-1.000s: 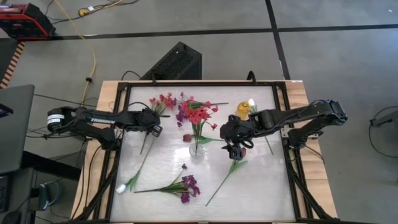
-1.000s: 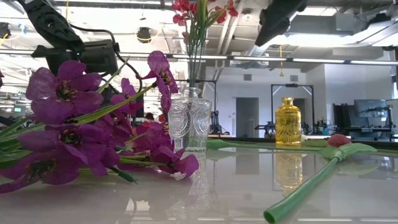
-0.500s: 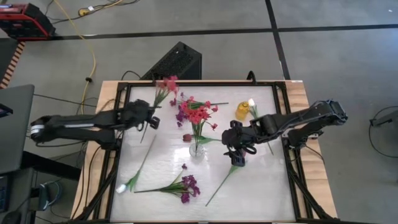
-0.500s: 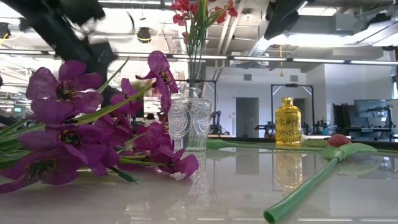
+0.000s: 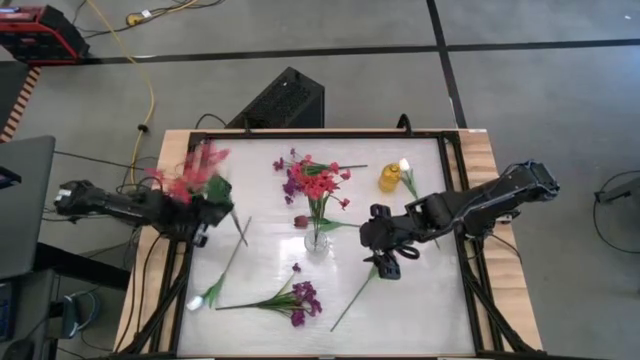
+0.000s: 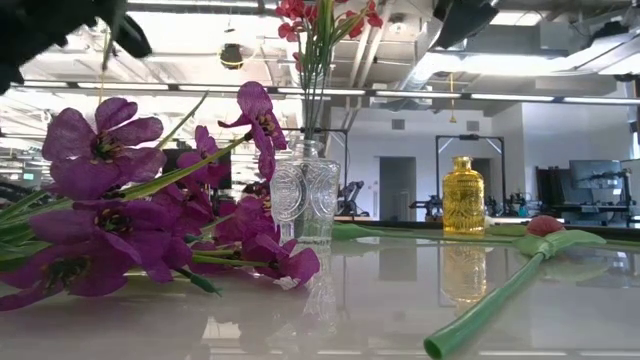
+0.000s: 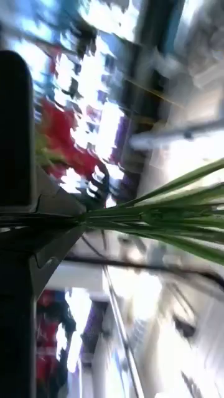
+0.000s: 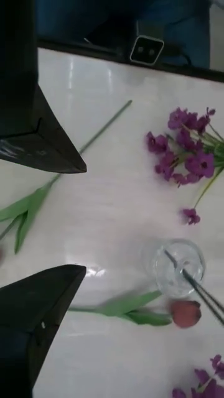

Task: Sort flowers into vase by color
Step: Put the pink flowers into the yellow vase

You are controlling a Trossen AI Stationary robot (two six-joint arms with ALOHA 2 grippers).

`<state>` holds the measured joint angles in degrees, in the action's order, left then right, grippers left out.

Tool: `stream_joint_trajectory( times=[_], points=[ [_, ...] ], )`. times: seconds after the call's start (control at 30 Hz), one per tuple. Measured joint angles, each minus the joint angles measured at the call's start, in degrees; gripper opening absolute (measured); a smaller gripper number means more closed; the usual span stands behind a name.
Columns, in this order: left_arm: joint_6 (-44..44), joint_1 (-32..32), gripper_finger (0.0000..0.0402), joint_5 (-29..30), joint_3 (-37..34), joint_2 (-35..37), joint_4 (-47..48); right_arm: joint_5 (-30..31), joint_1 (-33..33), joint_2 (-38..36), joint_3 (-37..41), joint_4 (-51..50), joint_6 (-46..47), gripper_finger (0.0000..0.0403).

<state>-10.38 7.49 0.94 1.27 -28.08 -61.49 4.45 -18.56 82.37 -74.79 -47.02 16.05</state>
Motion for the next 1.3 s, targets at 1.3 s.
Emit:
stream_joint_trajectory(
  times=[1.3],
  points=[
    [20.55,0.27,0.0000,-6.66,30.52,-65.00,-26.63,1.70,3.07,0.04,9.52,22.42,-16.95,0.0280]
  ],
)
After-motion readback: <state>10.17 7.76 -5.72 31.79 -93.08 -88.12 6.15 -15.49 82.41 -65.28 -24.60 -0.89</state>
